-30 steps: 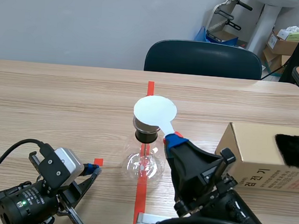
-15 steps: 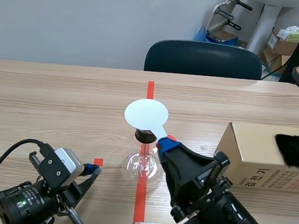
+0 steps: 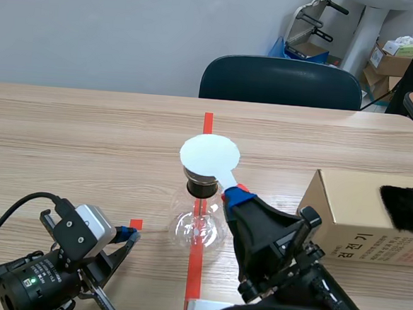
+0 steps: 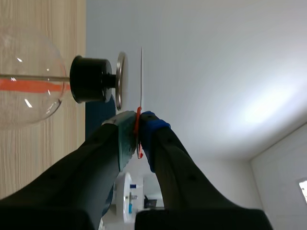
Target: Do the electroscope experiment
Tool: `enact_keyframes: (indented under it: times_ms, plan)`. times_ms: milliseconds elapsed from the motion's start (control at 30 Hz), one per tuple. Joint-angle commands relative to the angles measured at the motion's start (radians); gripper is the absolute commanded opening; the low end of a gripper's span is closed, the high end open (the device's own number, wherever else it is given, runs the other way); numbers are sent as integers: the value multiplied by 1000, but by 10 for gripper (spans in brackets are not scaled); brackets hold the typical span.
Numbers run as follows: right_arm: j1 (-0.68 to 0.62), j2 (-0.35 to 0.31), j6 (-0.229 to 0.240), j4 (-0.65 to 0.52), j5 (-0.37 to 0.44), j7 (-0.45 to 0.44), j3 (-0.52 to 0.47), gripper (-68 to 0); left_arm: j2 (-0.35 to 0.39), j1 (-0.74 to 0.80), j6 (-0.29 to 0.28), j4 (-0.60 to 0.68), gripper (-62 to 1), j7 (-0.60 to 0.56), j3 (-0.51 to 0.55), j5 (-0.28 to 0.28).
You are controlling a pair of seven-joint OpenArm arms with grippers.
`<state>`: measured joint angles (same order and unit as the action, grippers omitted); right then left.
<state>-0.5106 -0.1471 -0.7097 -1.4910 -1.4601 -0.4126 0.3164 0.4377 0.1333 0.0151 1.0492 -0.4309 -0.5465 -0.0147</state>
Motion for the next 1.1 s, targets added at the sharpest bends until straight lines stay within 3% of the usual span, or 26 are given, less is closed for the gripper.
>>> enact_keyframes:
  times_ms: [0,600,1067]
  plan:
    - [9,-11,-4,-10,-1,30,-1,-658,-5,-1,2,23,-577,-14,9,0]
    - [9,-11,-4,-10,-1,596,-3,-658,-5,-1,2,23,-578,-14,9,1]
    - [9,-11,-4,-10,-1,624,-3,-658,-5,0,2,23,-578,-14,9,1]
